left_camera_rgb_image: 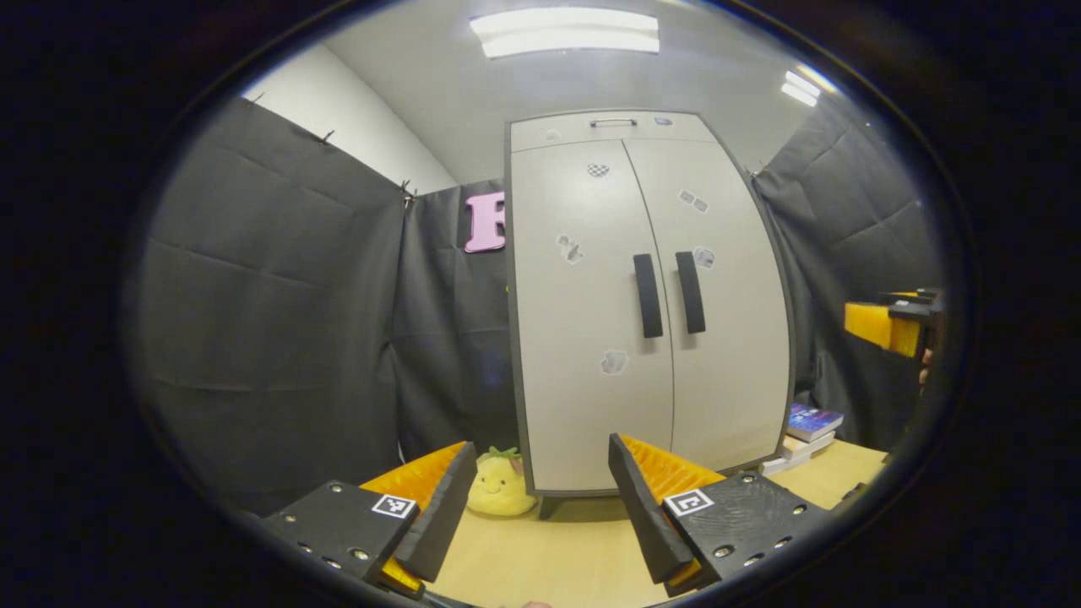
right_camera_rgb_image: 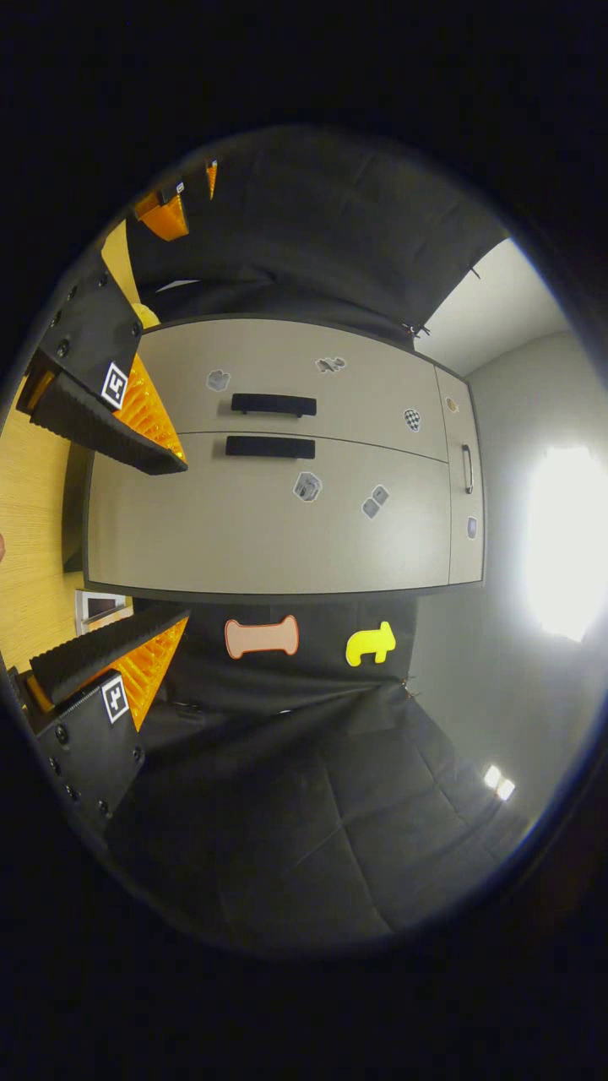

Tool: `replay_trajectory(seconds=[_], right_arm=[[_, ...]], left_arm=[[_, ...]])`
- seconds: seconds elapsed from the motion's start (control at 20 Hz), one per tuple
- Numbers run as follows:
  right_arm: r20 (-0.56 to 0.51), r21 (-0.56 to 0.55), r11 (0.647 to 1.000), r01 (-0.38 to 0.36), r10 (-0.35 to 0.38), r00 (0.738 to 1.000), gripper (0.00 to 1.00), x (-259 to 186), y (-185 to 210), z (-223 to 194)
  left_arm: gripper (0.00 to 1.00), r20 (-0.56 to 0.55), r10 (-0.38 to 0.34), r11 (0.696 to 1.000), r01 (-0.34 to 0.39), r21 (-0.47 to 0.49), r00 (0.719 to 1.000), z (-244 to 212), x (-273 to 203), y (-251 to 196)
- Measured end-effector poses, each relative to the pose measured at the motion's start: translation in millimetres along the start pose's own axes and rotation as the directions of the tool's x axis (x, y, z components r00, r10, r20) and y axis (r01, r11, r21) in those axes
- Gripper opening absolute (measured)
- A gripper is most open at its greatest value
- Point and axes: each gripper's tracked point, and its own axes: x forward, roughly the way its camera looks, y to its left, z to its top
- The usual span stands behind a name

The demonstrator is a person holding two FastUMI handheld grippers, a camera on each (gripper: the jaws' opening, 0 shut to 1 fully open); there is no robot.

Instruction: Open the right door of the double-door shoe cabinet with the right hand, and open the left door with the left hand.

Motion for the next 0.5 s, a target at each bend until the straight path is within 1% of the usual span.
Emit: replay_trajectory(seconds=[0.3,0.5], right_arm=[[0.020,0.035,0.999,-0.022,0.021,1.000,0.98,44,16,22],[0.020,0.025,0.998,-0.054,0.054,0.998,0.98,68,31,28]], left_arm=[[0.90,0.001,0.051,0.999,-0.051,0.008,0.999,-1,-10,27],[0.90,0.007,0.094,0.995,-0.095,0.018,0.996,0,-20,45]])
